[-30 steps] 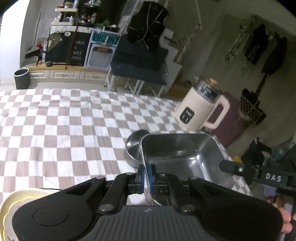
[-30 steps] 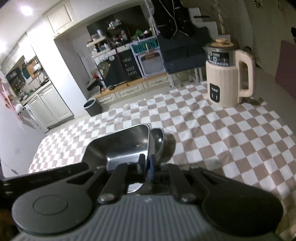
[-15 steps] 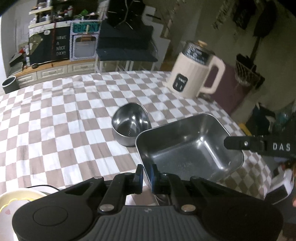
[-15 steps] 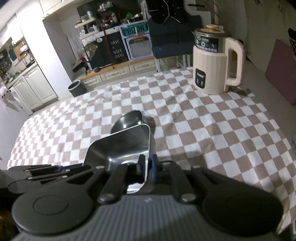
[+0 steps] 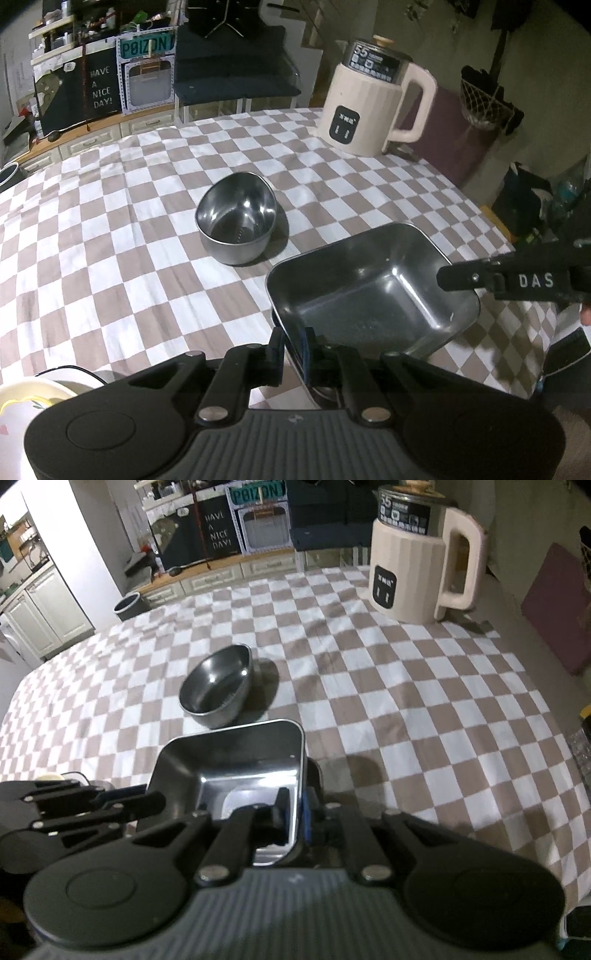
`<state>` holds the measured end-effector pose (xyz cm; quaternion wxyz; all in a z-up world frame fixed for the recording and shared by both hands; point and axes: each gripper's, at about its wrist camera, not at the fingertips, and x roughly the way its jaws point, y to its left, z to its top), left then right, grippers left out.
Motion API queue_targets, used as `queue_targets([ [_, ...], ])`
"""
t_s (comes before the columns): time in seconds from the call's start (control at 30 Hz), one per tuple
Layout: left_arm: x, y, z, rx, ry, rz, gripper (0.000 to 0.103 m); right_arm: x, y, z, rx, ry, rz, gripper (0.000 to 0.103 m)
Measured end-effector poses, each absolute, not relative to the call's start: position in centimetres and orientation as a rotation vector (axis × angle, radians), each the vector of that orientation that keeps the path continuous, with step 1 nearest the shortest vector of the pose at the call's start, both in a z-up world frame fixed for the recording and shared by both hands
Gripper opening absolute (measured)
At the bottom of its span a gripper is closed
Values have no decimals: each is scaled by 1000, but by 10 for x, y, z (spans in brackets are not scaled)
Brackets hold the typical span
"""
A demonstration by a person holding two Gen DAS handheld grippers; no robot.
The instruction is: Organize plates and bowls
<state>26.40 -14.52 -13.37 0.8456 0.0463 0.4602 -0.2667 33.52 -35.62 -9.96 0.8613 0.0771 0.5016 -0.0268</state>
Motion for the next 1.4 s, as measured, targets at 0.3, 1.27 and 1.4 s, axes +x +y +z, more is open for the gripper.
queue_targets([
  [0.3, 263, -157, -149, 181, 1000, -561, 12, 337, -351, -106, 124, 1075, -54, 11],
  [1.27, 265, -167, -163, 249, 1022, -597, 14, 373, -351, -172, 47, 1238, -76, 9],
  [1.4, 267, -165, -165, 237, 1033, -603, 15, 376, -349, -181, 58, 1253, -78, 8],
])
